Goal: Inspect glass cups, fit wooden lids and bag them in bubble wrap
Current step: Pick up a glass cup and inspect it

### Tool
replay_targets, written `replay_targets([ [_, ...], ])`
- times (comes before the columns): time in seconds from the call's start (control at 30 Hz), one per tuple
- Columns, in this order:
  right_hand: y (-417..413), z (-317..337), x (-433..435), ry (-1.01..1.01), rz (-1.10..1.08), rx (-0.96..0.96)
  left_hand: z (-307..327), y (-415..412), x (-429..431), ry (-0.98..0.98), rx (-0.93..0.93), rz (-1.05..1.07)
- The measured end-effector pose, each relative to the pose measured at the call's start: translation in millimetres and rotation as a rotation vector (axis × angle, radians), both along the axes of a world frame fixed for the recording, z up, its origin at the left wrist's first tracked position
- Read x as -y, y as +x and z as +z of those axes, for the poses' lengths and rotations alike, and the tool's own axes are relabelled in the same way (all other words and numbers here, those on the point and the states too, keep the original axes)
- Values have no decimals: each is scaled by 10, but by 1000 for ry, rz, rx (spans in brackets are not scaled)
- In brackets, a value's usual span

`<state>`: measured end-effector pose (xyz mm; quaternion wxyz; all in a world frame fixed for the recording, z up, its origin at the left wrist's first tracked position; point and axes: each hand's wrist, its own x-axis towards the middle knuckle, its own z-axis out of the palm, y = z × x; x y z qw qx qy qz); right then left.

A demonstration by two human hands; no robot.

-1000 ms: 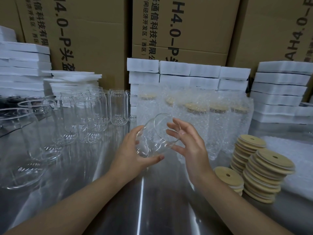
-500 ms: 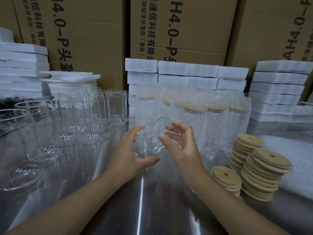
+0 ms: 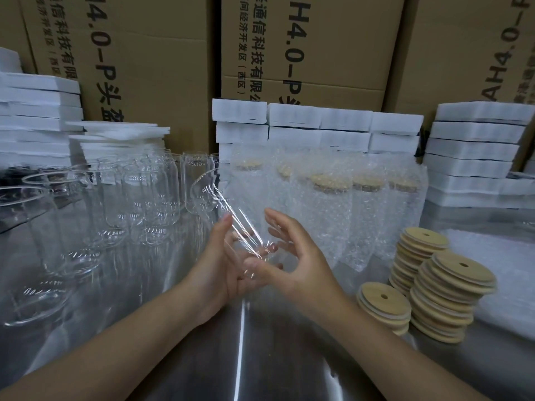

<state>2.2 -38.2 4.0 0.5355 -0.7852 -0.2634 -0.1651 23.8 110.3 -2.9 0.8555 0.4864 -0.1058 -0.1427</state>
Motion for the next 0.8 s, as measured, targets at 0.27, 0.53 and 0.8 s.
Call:
replay_targets([
  [0.27, -8, -37, 2, -41, 10, 5, -12, 27, -48, -109, -220, -231],
  [0.53, -8, -11, -4, 83, 24, 46, -32, 76, -79, -51, -167, -126],
  [0.8, 11, -10, 5, 240, -19, -20, -40, 11, -17, 69, -90, -186],
])
